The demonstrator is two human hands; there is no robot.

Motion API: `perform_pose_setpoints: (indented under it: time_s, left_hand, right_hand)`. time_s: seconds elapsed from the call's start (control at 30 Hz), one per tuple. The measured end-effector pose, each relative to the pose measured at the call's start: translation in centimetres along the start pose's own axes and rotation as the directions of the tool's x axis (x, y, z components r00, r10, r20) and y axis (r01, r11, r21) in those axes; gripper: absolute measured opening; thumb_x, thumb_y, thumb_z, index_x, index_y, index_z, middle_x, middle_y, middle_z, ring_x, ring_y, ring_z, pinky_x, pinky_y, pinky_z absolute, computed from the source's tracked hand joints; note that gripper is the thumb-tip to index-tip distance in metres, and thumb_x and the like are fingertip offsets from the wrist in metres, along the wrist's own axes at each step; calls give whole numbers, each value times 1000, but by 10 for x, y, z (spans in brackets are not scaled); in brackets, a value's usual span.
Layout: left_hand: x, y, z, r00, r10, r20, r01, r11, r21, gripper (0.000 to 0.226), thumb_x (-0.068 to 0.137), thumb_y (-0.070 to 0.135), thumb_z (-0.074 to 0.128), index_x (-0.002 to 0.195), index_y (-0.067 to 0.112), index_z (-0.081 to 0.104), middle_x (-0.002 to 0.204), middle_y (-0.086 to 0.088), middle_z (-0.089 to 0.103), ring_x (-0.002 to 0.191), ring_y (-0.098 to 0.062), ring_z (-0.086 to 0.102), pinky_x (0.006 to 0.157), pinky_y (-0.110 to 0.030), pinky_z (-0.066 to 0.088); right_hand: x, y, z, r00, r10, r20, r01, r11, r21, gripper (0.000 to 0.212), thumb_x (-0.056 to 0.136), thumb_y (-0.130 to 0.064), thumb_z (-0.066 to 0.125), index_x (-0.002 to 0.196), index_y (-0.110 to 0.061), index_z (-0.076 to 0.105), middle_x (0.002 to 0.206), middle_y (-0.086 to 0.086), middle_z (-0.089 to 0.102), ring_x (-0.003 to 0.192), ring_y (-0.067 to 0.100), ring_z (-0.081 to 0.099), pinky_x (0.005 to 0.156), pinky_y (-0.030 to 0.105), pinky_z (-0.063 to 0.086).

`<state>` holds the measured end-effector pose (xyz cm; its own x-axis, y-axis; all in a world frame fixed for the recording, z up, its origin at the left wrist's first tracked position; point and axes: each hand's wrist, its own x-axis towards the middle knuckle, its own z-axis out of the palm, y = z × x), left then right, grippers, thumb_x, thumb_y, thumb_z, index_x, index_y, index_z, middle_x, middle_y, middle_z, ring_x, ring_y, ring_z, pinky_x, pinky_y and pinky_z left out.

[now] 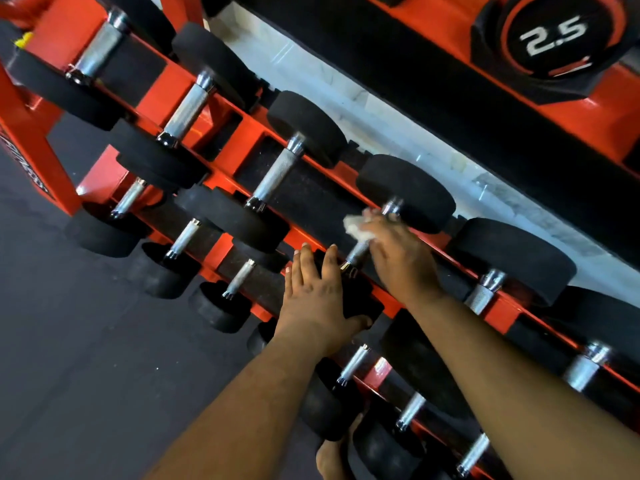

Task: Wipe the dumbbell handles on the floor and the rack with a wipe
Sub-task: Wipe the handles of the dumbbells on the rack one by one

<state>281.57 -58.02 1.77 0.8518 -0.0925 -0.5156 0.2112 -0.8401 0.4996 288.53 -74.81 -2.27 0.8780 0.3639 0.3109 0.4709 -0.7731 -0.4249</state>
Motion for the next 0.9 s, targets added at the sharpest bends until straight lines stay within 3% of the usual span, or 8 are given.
perform_pose_setpoints:
  time_s: [0.07, 0.13, 0.23, 0.4, 0.57, 0.63, 0.8, 0.9]
  left_hand:
    - [0, -1, 1, 1000, -2, 1, 2, 1000, -11, 129, 74, 59, 80, 160, 27, -10, 166, -16, -21, 154, -31, -22, 126, -45, -9]
    - [0, -2, 1, 1000, 0, 1, 0, 1000, -12, 128, 74, 59, 81, 161, 27, -9, 166, -16, -21, 154, -31, -22, 126, -44, -9]
    - [0, -2, 0, 1000, 5, 3, -5, 1000, -19, 127, 75, 59, 80, 161, 27, -8, 166, -16, -22, 154, -31, -22, 125, -43, -10]
    - [-1, -2, 1, 1000, 8, 0, -8, 1000, -7, 127, 75, 61, 79, 160, 28, -9, 166, -16, -23, 154, -31, -22, 126, -44, -8]
    - [0, -3, 1, 1000, 8, -5, -8, 1000, -11, 127, 74, 61, 80, 160, 29, -7, 166, -16, -21, 154, -31, -21, 127, -46, -6]
    - [0, -3, 1, 1000, 9, -7, -9, 1000, -9, 126, 74, 62, 79, 160, 29, -7, 166, -16, -21, 154, -31, -21, 127, -45, -6]
    - [-1, -3, 2, 1000, 7, -4, -7, 1000, 4, 125, 75, 62, 79, 160, 29, -8, 166, -16, -22, 154, -32, -21, 127, -46, -6]
    - [-1, -3, 0, 1000, 9, -5, -9, 1000, 0, 125, 75, 61, 79, 161, 29, -7, 166, -15, -22, 154, -31, -21, 126, -45, -7]
  right_hand:
    - [-11, 13, 12, 943, -208, 259, 244, 963, -113, 46, 89, 4, 60, 133, -7, 62, 140, 8, 61, 139, 27, 48, 118, 55, 31]
    - [-23, 22, 9, 814, -362, 453, 468, 872, -144, 54, 89, -6, 61, 143, -11, 55, 149, 3, 53, 146, 26, 38, 121, 57, 19]
    - [-25, 33, -9, 698, -418, 581, 609, 773, -175, 65, 89, -10, 63, 151, -18, 45, 159, -4, 40, 153, 21, 22, 121, 61, 14]
    - [-6, 19, -9, 882, -134, 452, 339, 847, -410, 65, 90, -7, 56, 152, -21, 42, 159, 1, 39, 154, 24, 20, 123, 55, 18]
    - [-17, 14, -4, 711, -364, 602, 569, 800, -188, 55, 87, -11, 44, 139, -13, 59, 146, 2, 56, 145, 23, 41, 116, 59, 32]
    - [-21, 24, -11, 715, -391, 579, 588, 784, -197, 55, 89, -9, 44, 143, -12, 55, 153, 2, 48, 148, 23, 36, 117, 58, 31]
    - [-17, 18, -11, 931, 20, 364, 194, 817, -542, 67, 100, -9, 38, 161, -12, 10, 169, 9, 8, 156, 25, 4, 123, 47, 20]
    - [-14, -5, 5, 934, 123, 335, 90, 827, -554, 64, 97, -16, 38, 159, -13, 25, 167, 7, 20, 155, 24, 11, 119, 48, 22]
